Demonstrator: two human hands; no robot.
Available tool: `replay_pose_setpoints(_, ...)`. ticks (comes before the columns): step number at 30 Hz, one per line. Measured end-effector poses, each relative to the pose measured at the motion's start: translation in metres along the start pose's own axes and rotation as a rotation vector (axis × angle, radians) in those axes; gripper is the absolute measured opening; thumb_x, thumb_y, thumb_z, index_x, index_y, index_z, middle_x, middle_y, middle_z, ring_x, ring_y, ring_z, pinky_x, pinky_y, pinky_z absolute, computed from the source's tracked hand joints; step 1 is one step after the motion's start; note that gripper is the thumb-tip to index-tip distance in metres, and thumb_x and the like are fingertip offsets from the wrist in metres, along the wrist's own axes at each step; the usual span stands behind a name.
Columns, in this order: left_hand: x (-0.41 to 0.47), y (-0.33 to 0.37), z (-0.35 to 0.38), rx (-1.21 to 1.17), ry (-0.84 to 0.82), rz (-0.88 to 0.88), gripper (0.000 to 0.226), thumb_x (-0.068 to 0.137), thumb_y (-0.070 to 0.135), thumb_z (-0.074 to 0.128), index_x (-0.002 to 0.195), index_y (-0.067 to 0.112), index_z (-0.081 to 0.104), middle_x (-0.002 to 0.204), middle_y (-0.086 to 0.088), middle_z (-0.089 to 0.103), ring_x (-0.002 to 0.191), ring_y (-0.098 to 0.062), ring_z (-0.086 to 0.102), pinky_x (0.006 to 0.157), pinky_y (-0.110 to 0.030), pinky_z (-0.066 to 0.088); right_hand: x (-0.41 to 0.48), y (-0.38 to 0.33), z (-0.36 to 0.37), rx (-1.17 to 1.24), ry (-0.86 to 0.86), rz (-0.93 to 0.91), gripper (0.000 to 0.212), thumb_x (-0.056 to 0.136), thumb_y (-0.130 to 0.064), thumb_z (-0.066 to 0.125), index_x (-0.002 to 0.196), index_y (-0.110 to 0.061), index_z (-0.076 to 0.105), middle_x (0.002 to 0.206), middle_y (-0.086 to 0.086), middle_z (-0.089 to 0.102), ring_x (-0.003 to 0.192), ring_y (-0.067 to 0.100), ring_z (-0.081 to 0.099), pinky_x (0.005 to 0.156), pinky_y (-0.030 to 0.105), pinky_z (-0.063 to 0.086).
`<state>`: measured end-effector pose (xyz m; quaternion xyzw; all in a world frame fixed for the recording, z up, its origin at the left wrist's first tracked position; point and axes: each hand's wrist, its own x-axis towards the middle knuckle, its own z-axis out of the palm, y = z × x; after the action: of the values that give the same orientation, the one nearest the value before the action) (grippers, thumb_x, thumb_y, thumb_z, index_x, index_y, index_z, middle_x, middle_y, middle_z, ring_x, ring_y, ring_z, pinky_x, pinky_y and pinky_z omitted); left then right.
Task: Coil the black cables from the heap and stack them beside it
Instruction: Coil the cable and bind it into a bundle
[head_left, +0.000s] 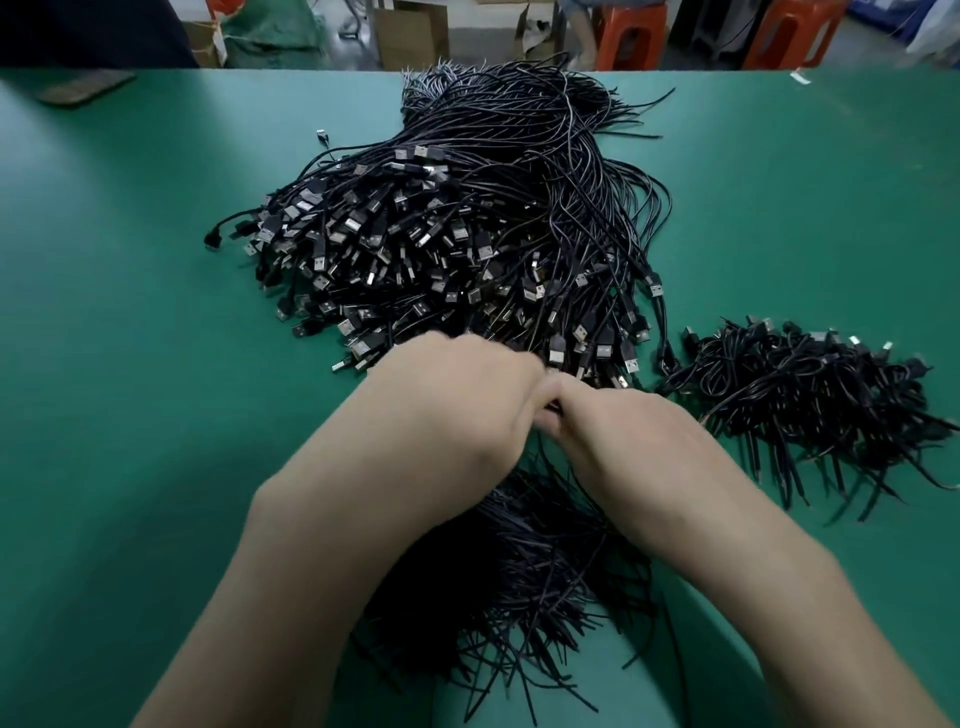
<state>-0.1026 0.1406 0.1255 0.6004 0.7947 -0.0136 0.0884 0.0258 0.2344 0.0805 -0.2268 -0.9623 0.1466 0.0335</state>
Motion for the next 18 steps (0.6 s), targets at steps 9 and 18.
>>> replay_pose_setpoints(9,0.002,-0.019,0.011,-0.435,-0.198,-0.046,0.048,0.105,0.055,0.035,0.076,0.025,0.058,0.071,0.006,0.056,0.066,-0.013,0.052,0.071,-0.036,0.047,-0.004,0.008,-0.005,0.002,-0.096,-0.139,0.017,0.102,-0.019,0.048,0.116,-0.019,0.057,0.087,0.006,0.063,0.068,0.025,0.051,0.062,0.04,0.049)
replay_pose_setpoints(18,0.006,-0.02,0.015,-0.593,0.088,0.076,0.037,0.105,0.047,0.042,0.077,0.027,0.055,0.065,0.01,0.056,0.06,-0.007,0.049,0.056,-0.023,0.037,-0.009,0.018,-0.027,0.361,0.076,0.035,0.048,0.072,-0.079,0.042,0.092,-0.039,0.057,0.077,-0.013,0.067,0.069,0.001,0.062,0.056,0.02,0.047)
